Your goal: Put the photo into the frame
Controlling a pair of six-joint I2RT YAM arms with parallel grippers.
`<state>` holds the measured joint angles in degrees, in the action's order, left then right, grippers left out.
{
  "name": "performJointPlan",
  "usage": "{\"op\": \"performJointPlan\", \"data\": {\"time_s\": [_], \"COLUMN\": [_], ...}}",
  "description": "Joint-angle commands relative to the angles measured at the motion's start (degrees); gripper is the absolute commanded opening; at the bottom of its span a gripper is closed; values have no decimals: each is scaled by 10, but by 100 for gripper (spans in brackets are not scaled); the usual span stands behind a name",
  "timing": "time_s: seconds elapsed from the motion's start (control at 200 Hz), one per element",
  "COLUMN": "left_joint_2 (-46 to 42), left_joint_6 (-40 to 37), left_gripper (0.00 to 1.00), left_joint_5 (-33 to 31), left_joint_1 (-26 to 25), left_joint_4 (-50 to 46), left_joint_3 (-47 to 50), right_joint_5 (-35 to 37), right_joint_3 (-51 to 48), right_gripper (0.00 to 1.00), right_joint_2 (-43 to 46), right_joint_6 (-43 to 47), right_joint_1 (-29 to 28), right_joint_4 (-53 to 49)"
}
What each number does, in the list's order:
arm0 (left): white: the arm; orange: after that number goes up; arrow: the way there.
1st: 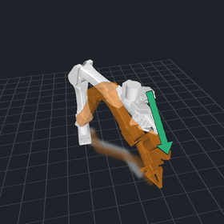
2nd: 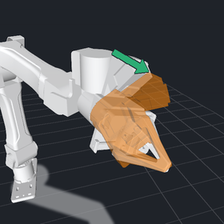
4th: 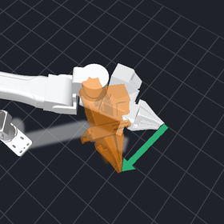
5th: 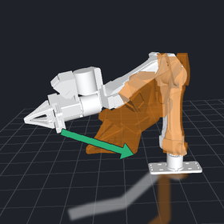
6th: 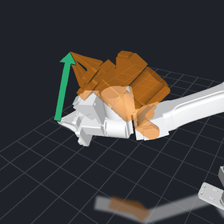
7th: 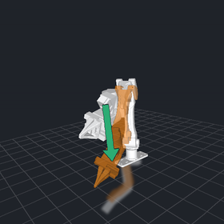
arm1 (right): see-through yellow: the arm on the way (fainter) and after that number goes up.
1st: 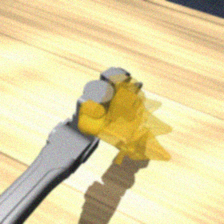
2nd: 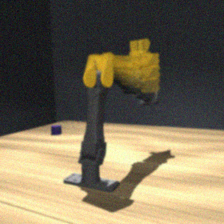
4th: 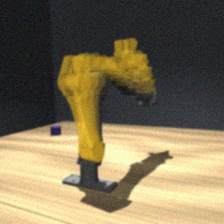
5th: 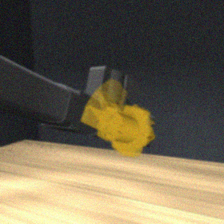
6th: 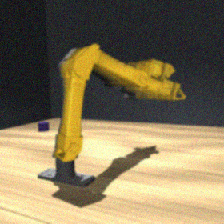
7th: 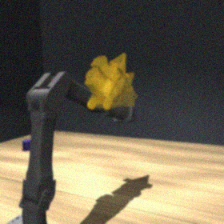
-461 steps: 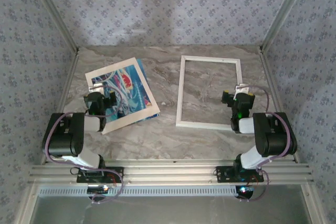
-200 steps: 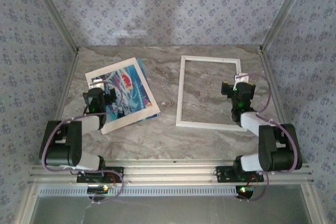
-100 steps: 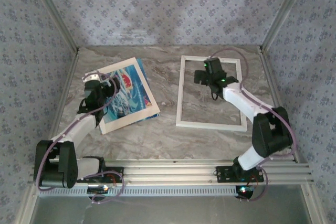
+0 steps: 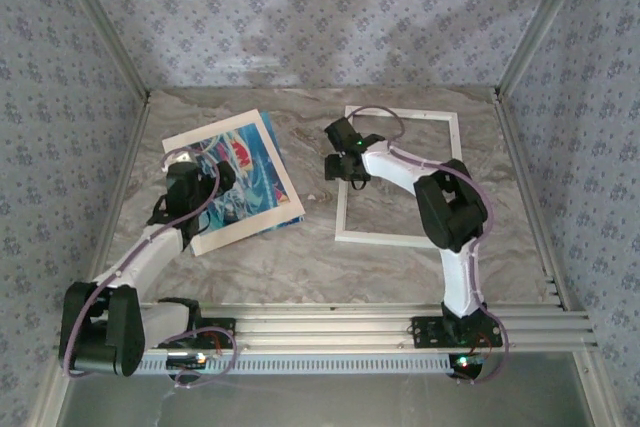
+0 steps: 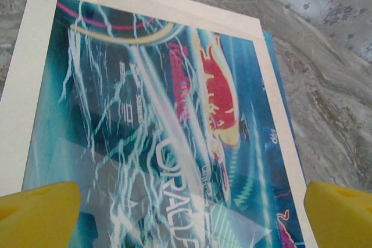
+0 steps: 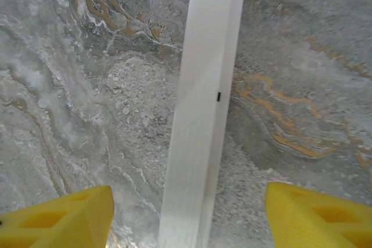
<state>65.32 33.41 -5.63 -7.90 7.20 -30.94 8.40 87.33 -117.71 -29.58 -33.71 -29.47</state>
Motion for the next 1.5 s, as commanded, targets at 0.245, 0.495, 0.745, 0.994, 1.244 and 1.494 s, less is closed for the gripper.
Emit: {"op": "performJointPlan", "data": {"time_s": [0.245,0.495,0.745,0.994,1.244,1.494], "left_joint_2": [14,14,21,36,52,88], "left_joint_6": [11,20,25,27,32,33], "left_gripper": [99,99,99,98,98,99], "left_joint_5": [-23,-29,-30,-18,-6,66], "left_joint_1": [0,0,0,-1,-1,-3], "left_joint_4": [-21,-34,-41,-44,-42,-20], "left_joint_3": [3,3,-2,-10,-14,-19], "right_joint_5": [9,30,28,21,13,38], "right_joint_3": [47,58,64,55,46,42], "right_gripper": [58,45,36,31,33,59], "right_joint_2": [-54,-66,-63,-57,-43,2], "right_joint_6": [-38,-13,53,87,109,90], "right_joint_1": [-14,-28,-28,-31,-33,-39], "right_joint_4": [-47,-68,-86,-80,-84,-84]}}
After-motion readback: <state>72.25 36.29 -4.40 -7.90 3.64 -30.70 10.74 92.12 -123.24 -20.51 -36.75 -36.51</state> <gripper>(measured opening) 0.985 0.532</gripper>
